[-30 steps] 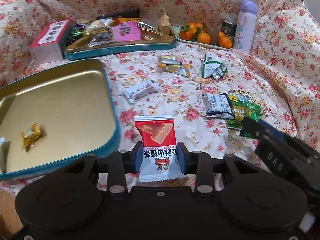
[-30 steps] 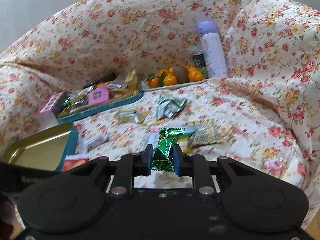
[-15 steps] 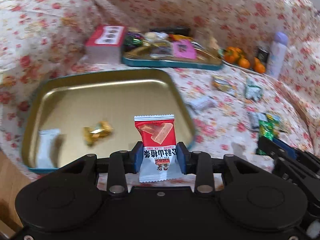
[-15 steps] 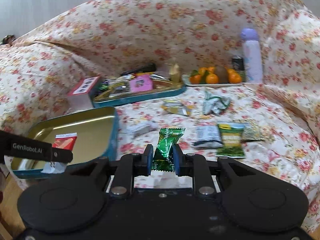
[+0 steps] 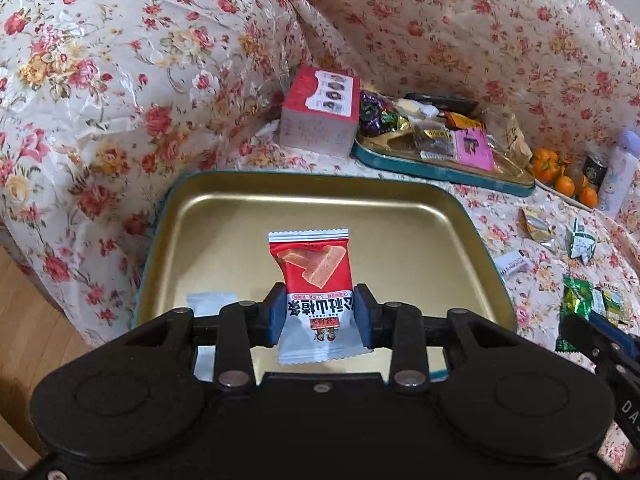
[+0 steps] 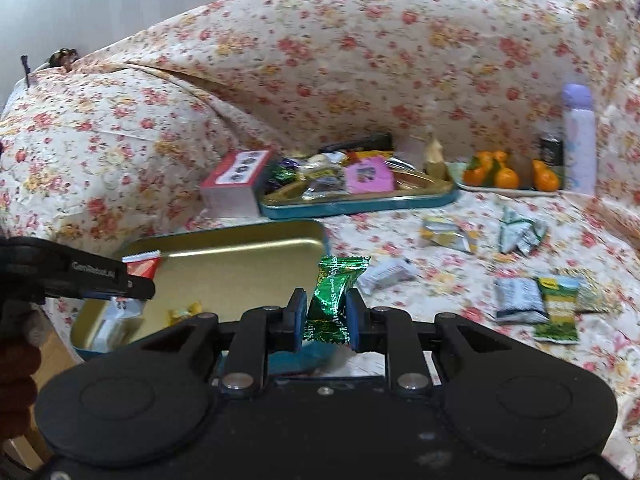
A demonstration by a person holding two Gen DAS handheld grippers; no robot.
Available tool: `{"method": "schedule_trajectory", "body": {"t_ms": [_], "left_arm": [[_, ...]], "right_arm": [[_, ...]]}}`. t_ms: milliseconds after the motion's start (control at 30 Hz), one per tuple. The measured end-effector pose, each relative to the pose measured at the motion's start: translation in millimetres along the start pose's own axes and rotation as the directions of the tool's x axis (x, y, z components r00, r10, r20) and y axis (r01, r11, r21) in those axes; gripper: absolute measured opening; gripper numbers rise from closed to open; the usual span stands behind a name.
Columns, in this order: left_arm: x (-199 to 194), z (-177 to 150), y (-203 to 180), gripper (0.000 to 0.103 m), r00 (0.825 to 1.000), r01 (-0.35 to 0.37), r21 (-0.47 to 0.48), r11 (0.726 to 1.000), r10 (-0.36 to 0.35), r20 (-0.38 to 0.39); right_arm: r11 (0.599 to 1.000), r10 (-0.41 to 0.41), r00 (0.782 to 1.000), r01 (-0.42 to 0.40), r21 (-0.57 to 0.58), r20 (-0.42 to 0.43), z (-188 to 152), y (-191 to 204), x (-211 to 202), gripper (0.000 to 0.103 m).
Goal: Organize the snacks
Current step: 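Carry the red packet and green candy over the gold tray with both grippers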
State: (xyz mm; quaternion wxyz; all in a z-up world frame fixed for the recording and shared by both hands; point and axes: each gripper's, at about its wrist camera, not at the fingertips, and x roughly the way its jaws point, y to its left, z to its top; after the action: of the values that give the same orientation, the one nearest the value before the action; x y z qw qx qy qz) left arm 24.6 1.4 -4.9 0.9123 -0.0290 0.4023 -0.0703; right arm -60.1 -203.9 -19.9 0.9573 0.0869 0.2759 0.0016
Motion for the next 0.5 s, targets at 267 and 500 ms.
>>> {"method": "schedule_trajectory", "body": {"t_ms": [267,500], "left_arm": [[-1.1,6.9,31.3,0.044,1.000,-0.027,-0.054,0.998,0.028,0.015],[5.7,13.3,55.4,0.044,0.999,-0.054,-0.134,0.990,0.055,0.002]], "right_arm": [[0.998,0.068,0.998,-0.068,-0.013,0.000,14.2,34.4,20.9,0.022],[0.994,0.103,0.994,-0.104,-0.017,-0.029,18.7,63.5,49.1,0.022]]}}
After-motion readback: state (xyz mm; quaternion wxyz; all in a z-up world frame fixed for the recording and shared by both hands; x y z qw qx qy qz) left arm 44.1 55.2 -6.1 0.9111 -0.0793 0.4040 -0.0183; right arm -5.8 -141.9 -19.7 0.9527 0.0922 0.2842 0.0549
